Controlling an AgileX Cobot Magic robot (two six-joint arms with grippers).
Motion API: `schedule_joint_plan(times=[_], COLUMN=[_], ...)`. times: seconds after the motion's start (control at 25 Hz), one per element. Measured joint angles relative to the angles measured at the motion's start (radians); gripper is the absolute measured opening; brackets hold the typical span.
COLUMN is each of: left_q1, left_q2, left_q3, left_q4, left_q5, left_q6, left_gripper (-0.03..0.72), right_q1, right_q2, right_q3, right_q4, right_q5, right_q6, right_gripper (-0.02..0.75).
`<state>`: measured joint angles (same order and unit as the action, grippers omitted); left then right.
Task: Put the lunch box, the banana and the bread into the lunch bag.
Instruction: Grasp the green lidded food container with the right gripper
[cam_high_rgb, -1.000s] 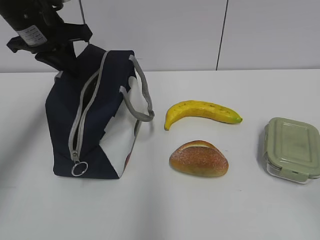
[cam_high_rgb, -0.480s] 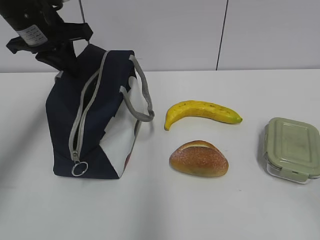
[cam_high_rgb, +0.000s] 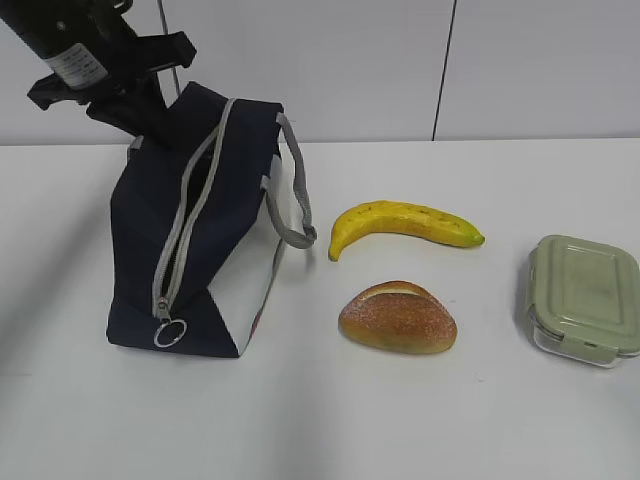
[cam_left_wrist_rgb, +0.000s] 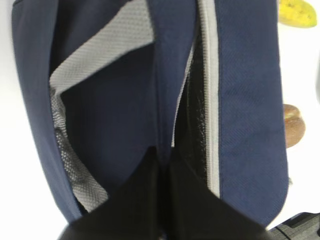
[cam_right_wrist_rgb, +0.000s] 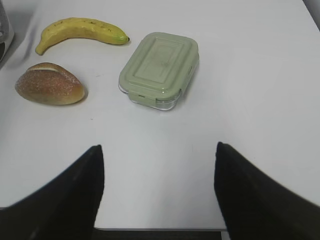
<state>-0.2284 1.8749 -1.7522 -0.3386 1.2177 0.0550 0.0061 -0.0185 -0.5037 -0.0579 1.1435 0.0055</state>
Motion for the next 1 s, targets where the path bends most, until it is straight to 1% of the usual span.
schedule_joint_plan(times=[0.16,0.44,0.76,1.0], left_q1=[0.000,0.000,0.000,0.000], left_q2=[0.000,0.000,0.000,0.000], left_q3=[0.000,0.000,0.000,0.000], left_q4=[-0.036,-0.069,-0.080,-0.081], left_q5=[-0.014,-0.033,-0.036,-0.036], left_q6=[0.000,0.000,0.000,0.000], left_gripper=[0.001,0.001,0.001,0.001], right_q1=[0.000,0.000,0.000,0.000], right_q2=[0.000,0.000,0.002,0.117], right_q3=[0.000,0.000,-0.003,-0.063], right_q4=[0.000,0.016,0.042,0.048], right_q5=[0.000,0.000,0.000,-0.046], right_q6=[0.000,0.000,0.000,0.002], right_gripper=[0.512,0.511,0.512,0.512])
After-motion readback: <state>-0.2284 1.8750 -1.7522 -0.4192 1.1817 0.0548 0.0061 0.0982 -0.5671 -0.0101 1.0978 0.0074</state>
